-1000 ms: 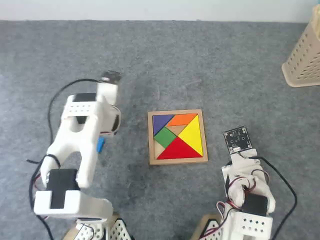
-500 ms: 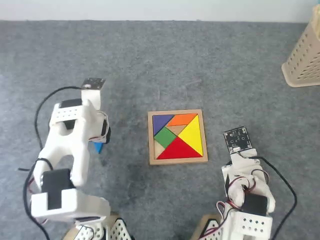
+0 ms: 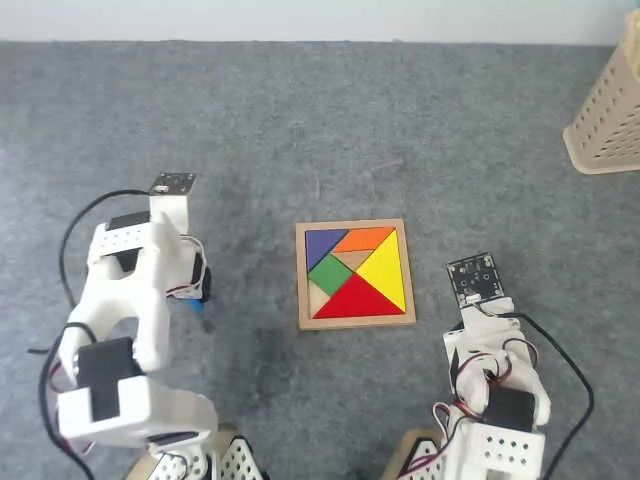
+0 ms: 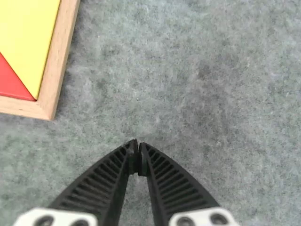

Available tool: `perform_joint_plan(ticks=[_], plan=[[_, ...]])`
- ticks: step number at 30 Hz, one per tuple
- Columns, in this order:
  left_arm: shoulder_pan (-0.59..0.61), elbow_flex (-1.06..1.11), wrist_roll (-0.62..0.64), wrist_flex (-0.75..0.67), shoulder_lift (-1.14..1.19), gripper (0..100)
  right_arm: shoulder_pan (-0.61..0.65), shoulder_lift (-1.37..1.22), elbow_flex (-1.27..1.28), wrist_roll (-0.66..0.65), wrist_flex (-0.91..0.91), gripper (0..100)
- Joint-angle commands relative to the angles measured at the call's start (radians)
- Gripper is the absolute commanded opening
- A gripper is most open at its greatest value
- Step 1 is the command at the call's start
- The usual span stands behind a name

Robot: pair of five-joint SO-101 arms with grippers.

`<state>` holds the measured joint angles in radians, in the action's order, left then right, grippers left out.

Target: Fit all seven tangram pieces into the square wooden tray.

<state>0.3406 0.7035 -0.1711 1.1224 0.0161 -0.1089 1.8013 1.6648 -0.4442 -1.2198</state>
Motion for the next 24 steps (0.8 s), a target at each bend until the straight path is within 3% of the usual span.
perform_joint_plan(ticks=[1, 8, 21, 24], plan=[[0.009, -0.035, -0.009, -0.012, -0.009, 13, 0.004, -0.010, 0.020, -0.011, -0.005, 0.9], [-0.057, -0.139, -0.009, 0.104, -0.009, 13, 0.004, -0.010, 0.020, -0.011, -0.005, 0.9], [-0.080, -0.036, -0.008, 0.005, -0.006, 13, 0.002, -0.010, 0.020, -0.011, -0.005, 0.8], [-0.031, -0.050, 0.084, -0.002, -0.017, 15, 0.002, -0.010, 0.020, -0.011, -0.005, 0.8]])
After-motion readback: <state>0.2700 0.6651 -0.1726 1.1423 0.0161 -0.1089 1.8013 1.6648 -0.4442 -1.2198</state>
